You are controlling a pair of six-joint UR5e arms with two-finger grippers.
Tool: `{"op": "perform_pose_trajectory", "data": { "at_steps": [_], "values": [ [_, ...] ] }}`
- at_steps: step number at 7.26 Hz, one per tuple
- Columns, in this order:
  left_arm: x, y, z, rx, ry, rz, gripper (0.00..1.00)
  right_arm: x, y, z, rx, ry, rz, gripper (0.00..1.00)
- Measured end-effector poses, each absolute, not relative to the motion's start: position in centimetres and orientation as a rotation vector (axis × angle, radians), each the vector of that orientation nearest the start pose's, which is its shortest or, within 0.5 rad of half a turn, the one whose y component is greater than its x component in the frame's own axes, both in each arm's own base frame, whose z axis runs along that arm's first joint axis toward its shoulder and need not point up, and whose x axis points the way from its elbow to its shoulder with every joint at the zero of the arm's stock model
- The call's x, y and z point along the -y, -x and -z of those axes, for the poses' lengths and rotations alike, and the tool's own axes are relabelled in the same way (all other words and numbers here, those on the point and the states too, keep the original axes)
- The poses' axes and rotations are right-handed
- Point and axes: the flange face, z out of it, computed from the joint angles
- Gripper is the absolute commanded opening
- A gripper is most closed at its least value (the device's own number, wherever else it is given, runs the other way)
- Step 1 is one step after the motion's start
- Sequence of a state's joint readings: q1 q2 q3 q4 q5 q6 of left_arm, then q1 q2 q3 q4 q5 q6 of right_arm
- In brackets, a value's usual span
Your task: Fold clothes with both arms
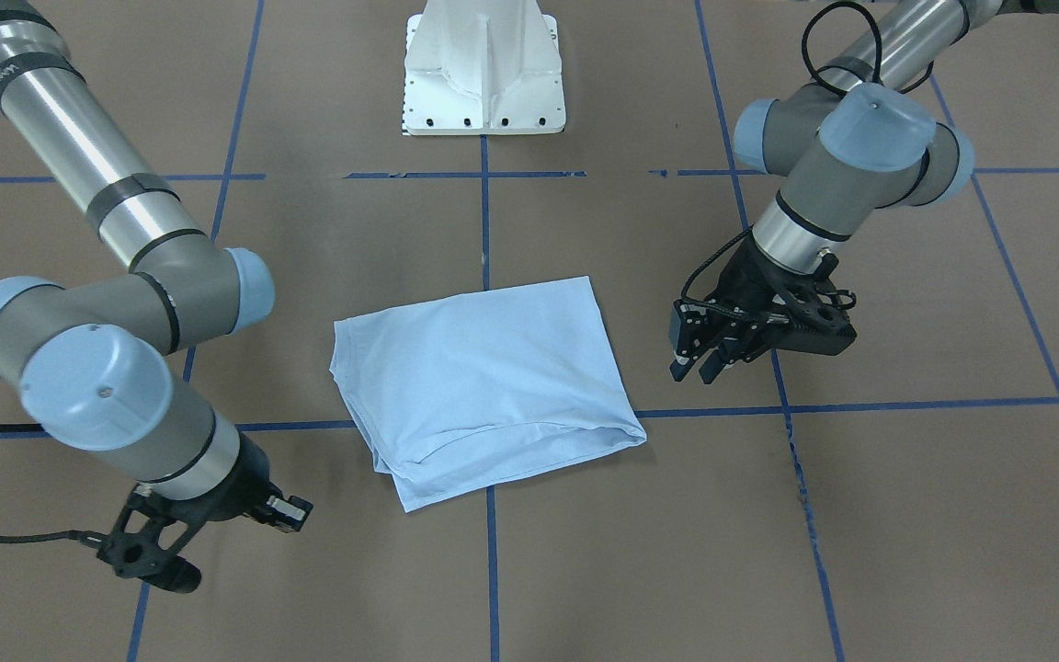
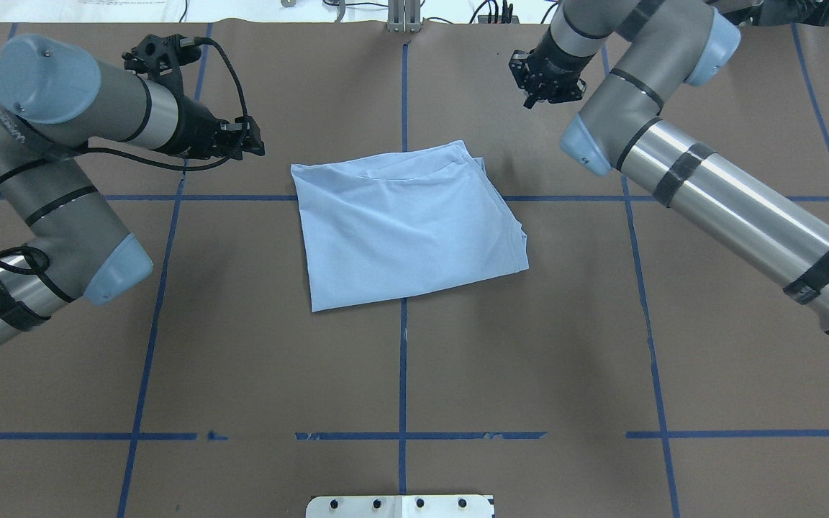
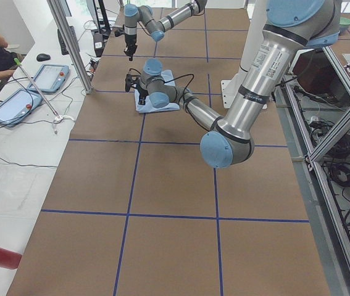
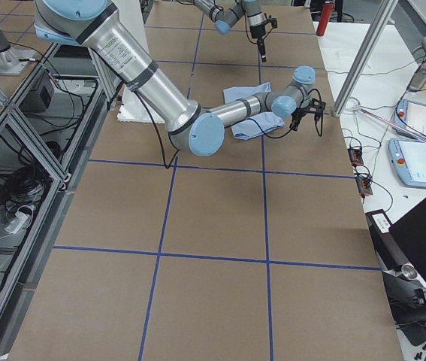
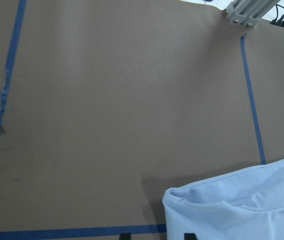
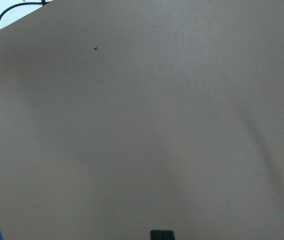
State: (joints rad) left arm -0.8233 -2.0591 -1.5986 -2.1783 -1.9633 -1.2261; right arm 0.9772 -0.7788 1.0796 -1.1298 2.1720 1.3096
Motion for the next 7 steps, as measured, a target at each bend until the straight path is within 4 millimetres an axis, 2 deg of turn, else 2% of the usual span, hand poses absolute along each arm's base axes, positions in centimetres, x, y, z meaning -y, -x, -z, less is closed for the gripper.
{"op": "perform_pose_trajectory", "data": {
  "at_steps": [1, 2, 3, 4, 5, 6, 7],
  "values": [
    [55.5, -38.1, -29.7, -1.099, -0.342, 0.173, 0.44, 70.1, 34.0, -38.2, 0.92, 0.043, -0.41, 0.0],
    [56.3, -36.4, -30.6, -1.047, -0.393, 0.091, 0.44, 68.7, 28.8, -43.1, 0.902, 0.017, -0.365, 0.0],
    [57.6, -33.1, -32.4, -0.99, -0.43, -0.008, 0.45, 67.1, 23.4, -47.8, 0.874, -0.017, -0.314, 0.0],
    [58.8, -28.2, -35.3, -0.938, -0.454, -0.101, 0.45, 65.4, 17.9, -52.2, 0.841, -0.046, -0.26, 0.0],
    [59.8, -22.6, -38.7, -0.895, -0.468, -0.164, 0.48, 63.8, 12.7, -55.3, 0.813, -0.062, -0.215, 0.14],
    [60.4, -16.4, -42.1, -0.854, -0.458, -0.192, 0.99, 62.2, 7.2, -57.5, 0.79, -0.072, -0.168, 0.99],
    [60.4, -10.5, -45.3, -0.82, -0.423, -0.197, 1.0, 60.7, 2.4, -58.8, 0.773, -0.072, -0.128, 1.0]
  ]
}}
